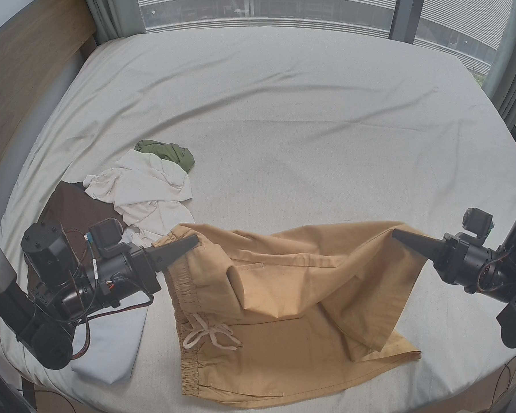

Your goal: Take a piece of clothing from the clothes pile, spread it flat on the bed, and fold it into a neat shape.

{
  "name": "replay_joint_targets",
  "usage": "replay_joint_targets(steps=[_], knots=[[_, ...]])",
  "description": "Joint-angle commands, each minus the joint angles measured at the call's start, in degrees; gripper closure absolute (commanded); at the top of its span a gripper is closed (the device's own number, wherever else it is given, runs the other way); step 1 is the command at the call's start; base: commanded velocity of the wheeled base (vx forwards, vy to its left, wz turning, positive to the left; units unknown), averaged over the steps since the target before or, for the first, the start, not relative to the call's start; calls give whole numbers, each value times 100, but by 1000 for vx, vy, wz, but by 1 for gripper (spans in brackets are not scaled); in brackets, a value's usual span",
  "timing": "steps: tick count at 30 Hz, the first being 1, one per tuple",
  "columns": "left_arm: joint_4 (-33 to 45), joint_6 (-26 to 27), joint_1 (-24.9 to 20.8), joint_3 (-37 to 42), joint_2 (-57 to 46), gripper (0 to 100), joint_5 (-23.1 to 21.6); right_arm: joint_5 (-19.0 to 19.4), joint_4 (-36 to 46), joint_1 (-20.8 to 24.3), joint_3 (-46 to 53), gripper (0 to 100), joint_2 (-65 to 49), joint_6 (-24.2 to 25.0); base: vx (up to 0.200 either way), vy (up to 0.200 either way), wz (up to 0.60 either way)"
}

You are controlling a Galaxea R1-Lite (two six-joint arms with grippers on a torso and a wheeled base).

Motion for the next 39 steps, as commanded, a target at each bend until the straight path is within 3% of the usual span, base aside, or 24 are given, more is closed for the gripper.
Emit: replay_joint_targets(steps=[1, 5, 16, 33, 39], knots=[[-8, -8, 7, -22, 18, 100, 0, 3, 3, -129, -117, 100, -125, 73, 0, 0, 0], [-8, 1, 7, -40, 26, 100, 0, 3, 12, -278, -214, 100, -275, 310, 0, 0, 0], [-8, -8, -1, -40, 18, 100, 0, 3, 21, -639, -363, 100, -319, 319, 0, 0, 0], [-8, 1, 253, -171, 114, 100, 9, 12, 21, -806, -301, 100, -292, 310, 0, 0, 0], [-8, -8, 377, -312, 97, 100, 0, 346, 12, -1105, -301, 100, -275, 336, 0, 0, 0]])
